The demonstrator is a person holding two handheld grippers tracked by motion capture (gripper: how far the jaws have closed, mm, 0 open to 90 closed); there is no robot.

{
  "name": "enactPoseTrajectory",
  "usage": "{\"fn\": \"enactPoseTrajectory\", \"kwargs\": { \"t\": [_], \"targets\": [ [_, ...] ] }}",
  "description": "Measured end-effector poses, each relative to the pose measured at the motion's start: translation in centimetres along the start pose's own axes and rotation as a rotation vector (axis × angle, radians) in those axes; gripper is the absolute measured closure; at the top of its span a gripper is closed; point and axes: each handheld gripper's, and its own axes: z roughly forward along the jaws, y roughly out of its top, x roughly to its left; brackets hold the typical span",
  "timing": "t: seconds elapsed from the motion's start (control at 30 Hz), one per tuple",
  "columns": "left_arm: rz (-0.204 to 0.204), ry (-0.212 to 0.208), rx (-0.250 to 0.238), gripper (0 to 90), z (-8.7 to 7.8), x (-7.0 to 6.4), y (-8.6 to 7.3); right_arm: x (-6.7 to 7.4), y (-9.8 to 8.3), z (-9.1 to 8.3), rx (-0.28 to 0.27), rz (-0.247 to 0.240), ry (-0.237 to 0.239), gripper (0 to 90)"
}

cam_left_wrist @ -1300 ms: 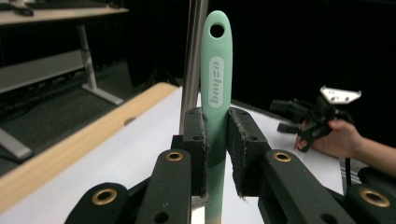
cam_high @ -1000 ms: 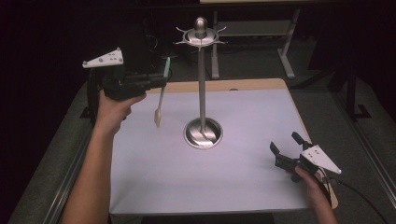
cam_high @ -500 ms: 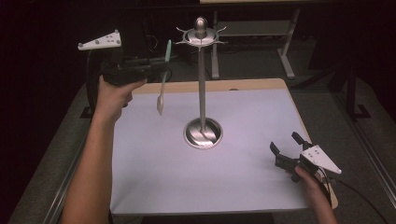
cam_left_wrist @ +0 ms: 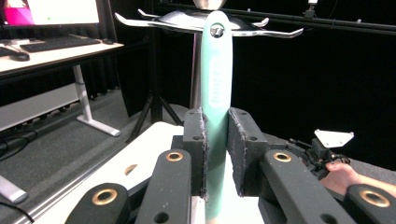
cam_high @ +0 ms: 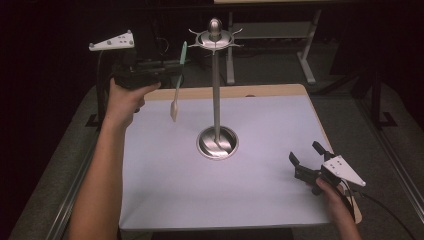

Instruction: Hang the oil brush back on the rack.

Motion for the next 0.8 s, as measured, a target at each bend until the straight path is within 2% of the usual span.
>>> {"fn": "enactPoseTrajectory", "kwargs": {
  "t": [0.53,0.8],
  "targets": [
    [0.001,-0.018,0.017,77.5,1.9,0.0,0.1,0.0,0.0,0.0,-0.001,0.003,0.001,10.4],
    [0.031,-0.002,0.033,76.1,1.9,-0.1,0.0,0.0,0.0,0.0,-0.001,0.002,0.001,10.4]
  ]
}}
